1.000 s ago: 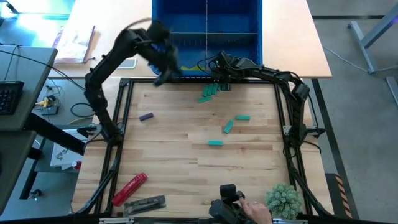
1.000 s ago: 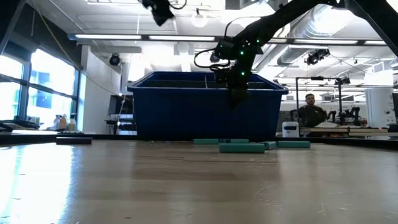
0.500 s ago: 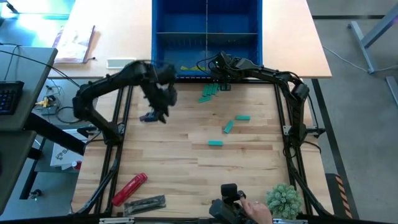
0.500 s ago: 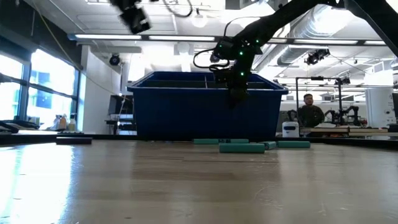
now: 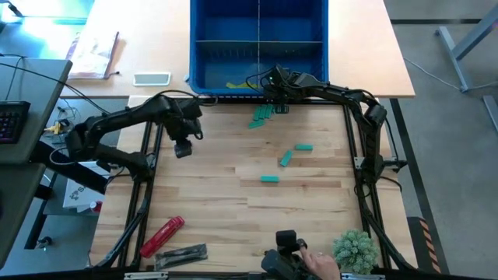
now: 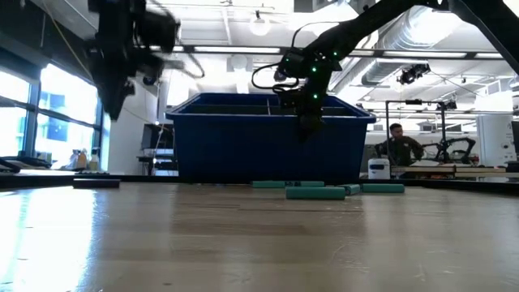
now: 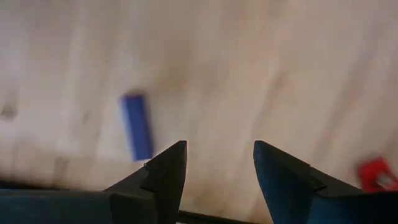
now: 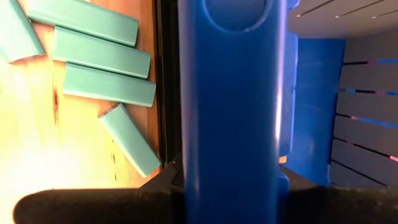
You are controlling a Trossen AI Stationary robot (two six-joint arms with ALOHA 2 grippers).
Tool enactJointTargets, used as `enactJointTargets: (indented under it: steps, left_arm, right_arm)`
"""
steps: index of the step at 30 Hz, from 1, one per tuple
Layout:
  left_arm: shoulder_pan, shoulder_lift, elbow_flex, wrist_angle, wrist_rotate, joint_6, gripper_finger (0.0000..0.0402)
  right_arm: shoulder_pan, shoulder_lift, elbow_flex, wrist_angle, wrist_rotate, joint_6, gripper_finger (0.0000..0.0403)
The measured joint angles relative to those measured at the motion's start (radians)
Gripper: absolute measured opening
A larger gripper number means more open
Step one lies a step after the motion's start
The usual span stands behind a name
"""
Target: Sort blocks
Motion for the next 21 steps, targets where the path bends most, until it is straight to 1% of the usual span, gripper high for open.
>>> enactJointTargets:
  steps: [7,10,13,17,21]
  left_arm:
    - [0.127,0.052,-0.133,0.104,-0.107,-0.055,0.0167]
    - [0.157,0.081,-0.158,0.139,-0.13,-0.009,0.0167]
    - [0.168,0.103,-0.177,0.199,-0.135,0.016,0.0167]
    - [0.167,0.132,-0.211,0.285,-0.203,0.023,0.0167]
    - [0.167,0.168,-0.225,0.307,-0.22,0.039,0.0167]
  right_arm:
    - [0.0,0.0,0.0,0.002,0.0,0.014,0.0059]
    - [0.0,0.0,0.0,0.003,0.001,0.014,0.0059]
    - [0.0,0.0,0.0,0.003,0.001,0.014,0.0059]
    - [0.0,0.0,0.0,0.003,0.001,0.015,0.0059]
    - [0.0,0.0,0.0,0.003,0.001,0.015,0.0059]
